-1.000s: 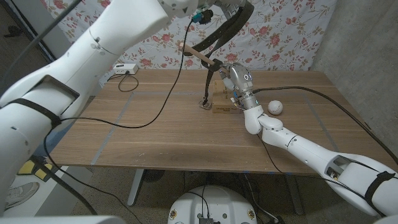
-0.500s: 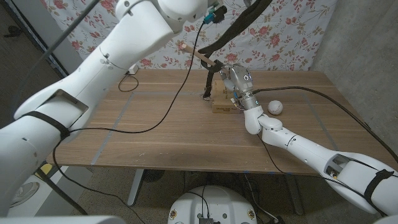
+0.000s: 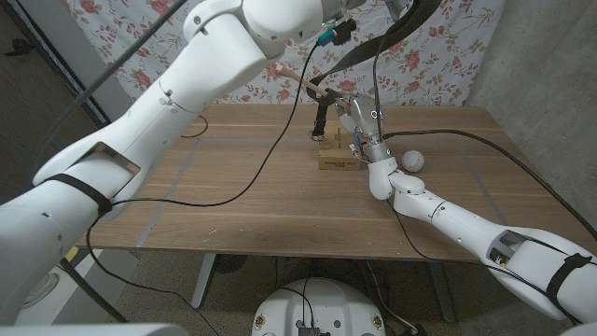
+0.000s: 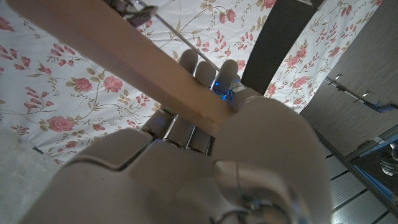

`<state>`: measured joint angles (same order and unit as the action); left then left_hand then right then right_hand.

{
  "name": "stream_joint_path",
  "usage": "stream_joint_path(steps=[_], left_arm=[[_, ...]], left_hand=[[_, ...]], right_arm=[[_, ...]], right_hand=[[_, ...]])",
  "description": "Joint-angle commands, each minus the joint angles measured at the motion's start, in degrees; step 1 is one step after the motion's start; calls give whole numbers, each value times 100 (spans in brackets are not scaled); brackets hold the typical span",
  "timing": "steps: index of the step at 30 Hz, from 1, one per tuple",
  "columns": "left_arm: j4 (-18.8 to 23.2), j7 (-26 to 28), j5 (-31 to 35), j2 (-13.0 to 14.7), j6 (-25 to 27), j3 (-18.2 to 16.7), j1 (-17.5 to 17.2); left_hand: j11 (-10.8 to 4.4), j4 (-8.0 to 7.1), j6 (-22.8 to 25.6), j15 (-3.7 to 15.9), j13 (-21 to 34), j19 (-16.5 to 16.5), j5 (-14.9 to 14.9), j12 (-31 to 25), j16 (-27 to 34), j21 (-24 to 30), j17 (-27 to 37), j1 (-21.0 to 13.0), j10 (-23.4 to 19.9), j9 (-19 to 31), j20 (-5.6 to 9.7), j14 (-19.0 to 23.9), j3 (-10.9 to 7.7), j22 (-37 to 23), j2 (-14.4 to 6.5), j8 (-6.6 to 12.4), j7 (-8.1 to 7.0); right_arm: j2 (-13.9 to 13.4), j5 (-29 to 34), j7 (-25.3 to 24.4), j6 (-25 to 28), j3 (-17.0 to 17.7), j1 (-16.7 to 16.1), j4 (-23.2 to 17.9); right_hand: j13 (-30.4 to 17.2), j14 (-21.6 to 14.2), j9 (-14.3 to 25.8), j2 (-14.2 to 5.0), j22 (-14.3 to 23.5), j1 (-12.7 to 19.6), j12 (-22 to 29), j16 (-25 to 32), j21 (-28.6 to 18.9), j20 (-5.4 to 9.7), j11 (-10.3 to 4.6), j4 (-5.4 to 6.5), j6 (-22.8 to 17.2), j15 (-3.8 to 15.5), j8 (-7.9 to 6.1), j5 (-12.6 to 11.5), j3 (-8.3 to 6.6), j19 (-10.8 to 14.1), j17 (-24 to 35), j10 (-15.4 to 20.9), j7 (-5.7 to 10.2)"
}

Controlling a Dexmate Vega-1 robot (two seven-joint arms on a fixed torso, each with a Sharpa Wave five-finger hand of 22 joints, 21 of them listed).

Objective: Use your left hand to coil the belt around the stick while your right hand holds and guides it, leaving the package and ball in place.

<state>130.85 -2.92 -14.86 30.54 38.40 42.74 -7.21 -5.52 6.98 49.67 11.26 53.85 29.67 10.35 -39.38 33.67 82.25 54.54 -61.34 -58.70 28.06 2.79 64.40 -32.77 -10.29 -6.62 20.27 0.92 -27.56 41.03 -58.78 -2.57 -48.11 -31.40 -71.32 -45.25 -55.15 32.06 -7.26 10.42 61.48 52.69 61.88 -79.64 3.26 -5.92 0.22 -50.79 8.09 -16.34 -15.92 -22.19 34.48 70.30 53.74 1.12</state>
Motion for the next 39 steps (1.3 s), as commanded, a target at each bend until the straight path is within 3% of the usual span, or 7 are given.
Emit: stream_joint_path(steps=[1,18,27,33,39], left_arm=[[248,-235,-376,328,87,-174,-512],[416,141,-872,878,122,-663,-1547],[488,346,-1147,1137,148,-908,-2011],[691,806,-1231,1345,6,-1256,-2593],[1110,1668,-715,1535,-28,-1424,-3105]], left_hand=[[-53,83,483,101,15,47,21,29,-11,51,10,-269,-108,396,11,103,-89,-7,-299,-28,429],[-32,101,503,87,53,54,16,68,-3,64,32,-276,-115,433,1,103,-91,-6,-300,-86,460],[-23,110,516,84,66,60,14,98,-5,73,27,-278,-123,459,6,106,-85,-6,-294,-120,447],[-33,111,518,77,68,51,15,117,-4,72,29,-280,-122,468,-2,104,-83,-5,-296,-142,454],[-12,111,521,80,92,42,15,131,-8,75,28,-281,-127,492,-6,93,-79,-6,-296,-167,446]], right_arm=[[109,-199,-258,357,218,-56,-18],[255,-500,-418,892,463,-15,-121],[357,-575,-522,879,651,-54,-109],[407,-563,-522,966,720,-81,-104],[433,-620,-522,1060,612,20,28]], right_hand=[[-18,-4,20,-39,7,9,-22,38,1,782,-2,44,-525,444,-22,-58,-20,-14,4,42,51],[-12,-17,34,-39,7,19,-30,44,-1,774,-9,39,-527,444,-14,-54,-18,-15,4,53,66],[-2,-25,29,-41,8,23,-35,47,-12,768,-6,36,-537,444,-6,-49,-16,2,3,68,57],[12,-26,45,-43,8,24,-43,47,-17,772,-8,37,-541,444,-10,-46,-15,10,4,79,48],[9,-25,39,-42,8,25,-42,48,-20,769,-2,36,-545,444,-2,-44,-15,14,4,78,43]])
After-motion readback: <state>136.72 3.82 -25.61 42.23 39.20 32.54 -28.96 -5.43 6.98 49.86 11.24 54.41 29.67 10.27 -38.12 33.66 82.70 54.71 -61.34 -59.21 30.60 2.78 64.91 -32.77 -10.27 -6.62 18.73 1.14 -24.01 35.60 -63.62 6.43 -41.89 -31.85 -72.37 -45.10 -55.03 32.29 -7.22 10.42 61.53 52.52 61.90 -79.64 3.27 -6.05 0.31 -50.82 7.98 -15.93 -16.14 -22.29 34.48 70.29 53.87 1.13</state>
